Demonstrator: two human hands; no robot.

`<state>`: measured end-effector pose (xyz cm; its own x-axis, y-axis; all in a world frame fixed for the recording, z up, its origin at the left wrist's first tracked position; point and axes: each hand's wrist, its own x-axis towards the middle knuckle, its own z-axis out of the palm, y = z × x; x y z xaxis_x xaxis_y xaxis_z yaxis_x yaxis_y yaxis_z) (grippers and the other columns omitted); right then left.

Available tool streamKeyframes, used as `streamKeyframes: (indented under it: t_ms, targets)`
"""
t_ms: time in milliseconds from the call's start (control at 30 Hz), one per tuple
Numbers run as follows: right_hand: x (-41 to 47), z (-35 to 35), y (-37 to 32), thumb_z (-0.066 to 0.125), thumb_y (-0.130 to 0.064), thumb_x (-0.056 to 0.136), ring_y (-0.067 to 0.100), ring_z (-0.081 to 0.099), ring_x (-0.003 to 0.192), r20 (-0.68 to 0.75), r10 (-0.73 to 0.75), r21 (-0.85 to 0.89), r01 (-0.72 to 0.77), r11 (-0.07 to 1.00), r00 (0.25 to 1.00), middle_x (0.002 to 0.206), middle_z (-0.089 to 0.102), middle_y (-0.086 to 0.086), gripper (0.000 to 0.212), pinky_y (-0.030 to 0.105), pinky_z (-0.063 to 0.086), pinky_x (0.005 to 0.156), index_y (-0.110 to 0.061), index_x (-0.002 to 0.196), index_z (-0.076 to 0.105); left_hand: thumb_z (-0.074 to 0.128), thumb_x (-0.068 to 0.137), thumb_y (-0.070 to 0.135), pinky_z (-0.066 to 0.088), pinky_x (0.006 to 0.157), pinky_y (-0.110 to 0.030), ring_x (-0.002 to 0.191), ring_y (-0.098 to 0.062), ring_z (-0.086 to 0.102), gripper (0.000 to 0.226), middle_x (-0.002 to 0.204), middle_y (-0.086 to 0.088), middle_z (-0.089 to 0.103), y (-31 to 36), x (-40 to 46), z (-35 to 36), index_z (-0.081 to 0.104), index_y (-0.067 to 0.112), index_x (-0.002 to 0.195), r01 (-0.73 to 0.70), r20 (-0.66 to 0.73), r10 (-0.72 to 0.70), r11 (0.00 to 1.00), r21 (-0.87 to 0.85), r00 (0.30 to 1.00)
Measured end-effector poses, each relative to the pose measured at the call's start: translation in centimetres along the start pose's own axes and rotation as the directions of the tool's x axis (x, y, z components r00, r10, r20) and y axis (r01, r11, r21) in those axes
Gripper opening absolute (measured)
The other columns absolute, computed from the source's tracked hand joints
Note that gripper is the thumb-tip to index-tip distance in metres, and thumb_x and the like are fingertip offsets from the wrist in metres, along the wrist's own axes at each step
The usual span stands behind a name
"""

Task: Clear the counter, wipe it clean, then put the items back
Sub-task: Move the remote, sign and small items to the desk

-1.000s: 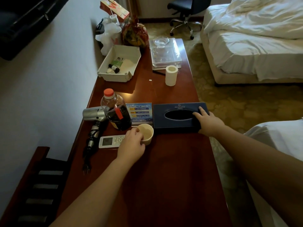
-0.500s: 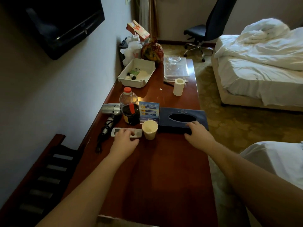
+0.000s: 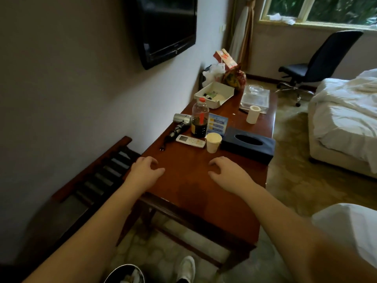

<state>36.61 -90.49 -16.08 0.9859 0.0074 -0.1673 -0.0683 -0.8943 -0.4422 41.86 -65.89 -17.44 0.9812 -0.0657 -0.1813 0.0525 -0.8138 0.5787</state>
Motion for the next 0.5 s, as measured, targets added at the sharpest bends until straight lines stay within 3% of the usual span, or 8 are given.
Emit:
streamKeyframes:
  t_ms: [200,267,367,500]
  targets:
    - [-3.5,2.1,-6.3,0.05,-0.036,0.096,0.015,0.049,0.12,0.098,-0.183,-0.058,0.189,0.98,0.978,0.139,0.044,-0.004,0.038,0.028,0.044,0.094,-0.025,0.133,0.048,0.06,0.092,0.039,0.053,0.091,-0.04,0.113,-0.021,0.053,0.045,0.138,-0.005,0.042,-4.9,-8.7,-3.9,0.052,0.019,0.131,0.147,-0.093,-0.158,0.983,-0.109,0.983]
    - [-4.4,3.2,-8.6,0.051,-0.035,0.096,0.015,0.049,0.119,0.147,-0.245,-0.054,0.255,0.966,0.958,0.138,0.045,-0.004,0.039,0.027,0.043,0.093,-0.025,0.134,0.048,0.06,0.093,0.04,0.056,0.079,-0.034,0.103,-0.017,0.058,0.044,0.136,-0.003,0.043,-7.1,-11.6,-5.2,0.052,0.019,0.131,0.183,-0.118,-0.203,0.97,-0.157,0.972]
    - [-5.5,5.2,-12.3,0.051,-0.037,0.095,0.013,0.051,0.113,0.203,-0.341,-0.012,0.351,0.936,0.918,0.132,0.049,-0.005,0.039,0.025,0.044,0.09,-0.025,0.132,0.05,0.06,0.094,0.037,0.046,0.069,-0.021,0.095,-0.008,0.052,0.044,0.137,-0.003,0.045,-10.0,-15.8,-7.3,0.052,0.017,0.132,0.24,-0.152,-0.268,0.954,-0.178,0.951]
    - [-7.4,8.9,-18.7,0.052,-0.038,0.094,0.011,0.053,0.108,0.277,-0.472,0.057,0.476,0.877,0.837,0.128,0.051,-0.005,0.039,0.028,0.048,0.091,-0.025,0.131,0.051,0.06,0.093,0.038,0.042,0.073,-0.024,0.095,-0.009,0.05,0.04,0.133,-0.002,0.046,-14.5,-21.7,-10.5,0.055,0.017,0.127,0.356,-0.243,-0.406,0.907,-0.226,0.881]
